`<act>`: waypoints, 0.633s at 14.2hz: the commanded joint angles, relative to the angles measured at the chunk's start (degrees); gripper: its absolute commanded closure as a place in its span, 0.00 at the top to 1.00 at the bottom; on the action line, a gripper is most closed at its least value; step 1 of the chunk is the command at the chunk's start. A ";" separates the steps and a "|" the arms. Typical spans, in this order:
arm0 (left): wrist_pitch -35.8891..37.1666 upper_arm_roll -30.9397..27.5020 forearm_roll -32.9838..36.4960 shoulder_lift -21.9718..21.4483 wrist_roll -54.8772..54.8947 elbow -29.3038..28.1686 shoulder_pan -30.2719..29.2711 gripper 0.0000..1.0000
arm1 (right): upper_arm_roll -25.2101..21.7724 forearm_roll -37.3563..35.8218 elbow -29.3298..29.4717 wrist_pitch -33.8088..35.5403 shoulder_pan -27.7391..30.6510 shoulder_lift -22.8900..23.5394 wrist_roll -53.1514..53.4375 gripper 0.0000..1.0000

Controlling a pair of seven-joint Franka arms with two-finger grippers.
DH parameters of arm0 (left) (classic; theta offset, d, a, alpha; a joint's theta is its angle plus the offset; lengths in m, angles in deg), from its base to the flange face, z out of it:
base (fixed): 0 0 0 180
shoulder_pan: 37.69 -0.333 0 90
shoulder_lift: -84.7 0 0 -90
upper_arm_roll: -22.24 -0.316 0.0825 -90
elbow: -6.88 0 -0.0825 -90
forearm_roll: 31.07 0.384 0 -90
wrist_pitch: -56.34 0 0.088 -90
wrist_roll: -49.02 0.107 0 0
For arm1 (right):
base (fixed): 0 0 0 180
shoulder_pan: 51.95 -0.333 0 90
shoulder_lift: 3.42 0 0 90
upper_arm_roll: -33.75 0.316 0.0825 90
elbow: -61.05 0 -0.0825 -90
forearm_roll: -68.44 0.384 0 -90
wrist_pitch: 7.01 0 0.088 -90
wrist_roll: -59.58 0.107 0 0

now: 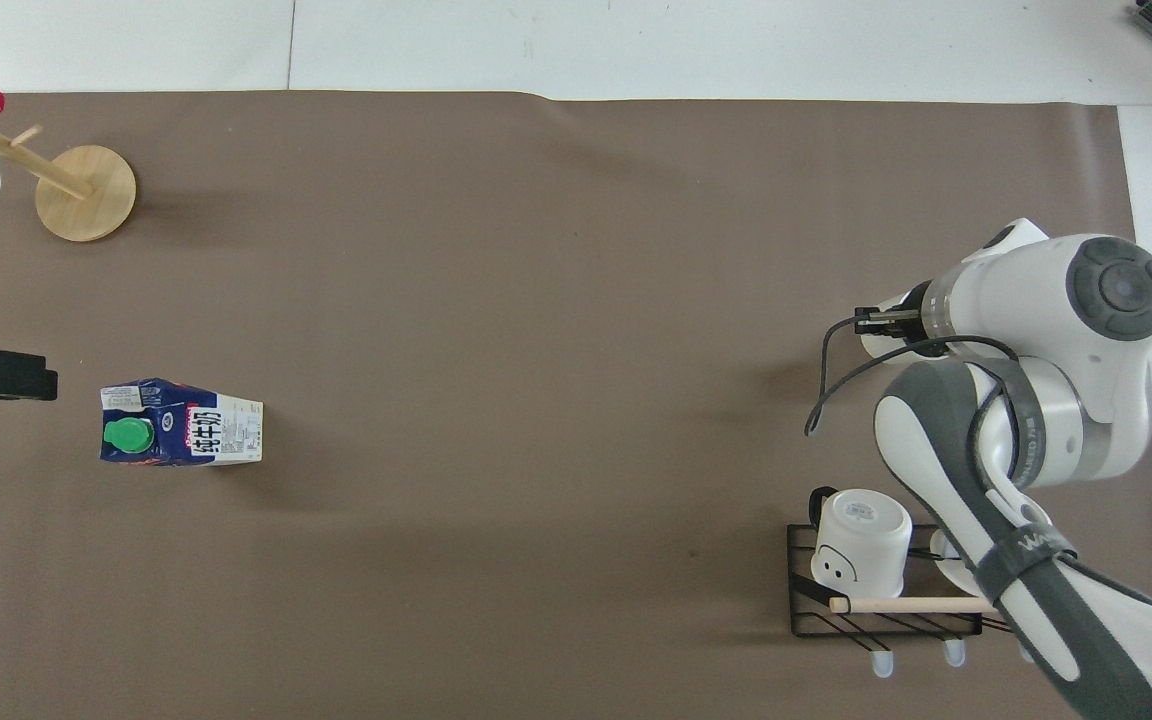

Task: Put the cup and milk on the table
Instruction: 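Lift the mug and carry it toward the table center with the right gripper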

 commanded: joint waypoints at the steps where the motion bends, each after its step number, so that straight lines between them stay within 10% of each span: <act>1: 1.29 0.56 0.75 -0.11 -0.19 0.79 -0.74 1.00 | 0.27 1.07 6.78 8.17 -3.03 0.31 0.81 0.00; 9: 1.37 0.47 0.75 -0.11 -0.19 0.79 -0.74 1.00 | 0.27 1.07 12.25 10.48 -17.43 1.80 21.36 0.00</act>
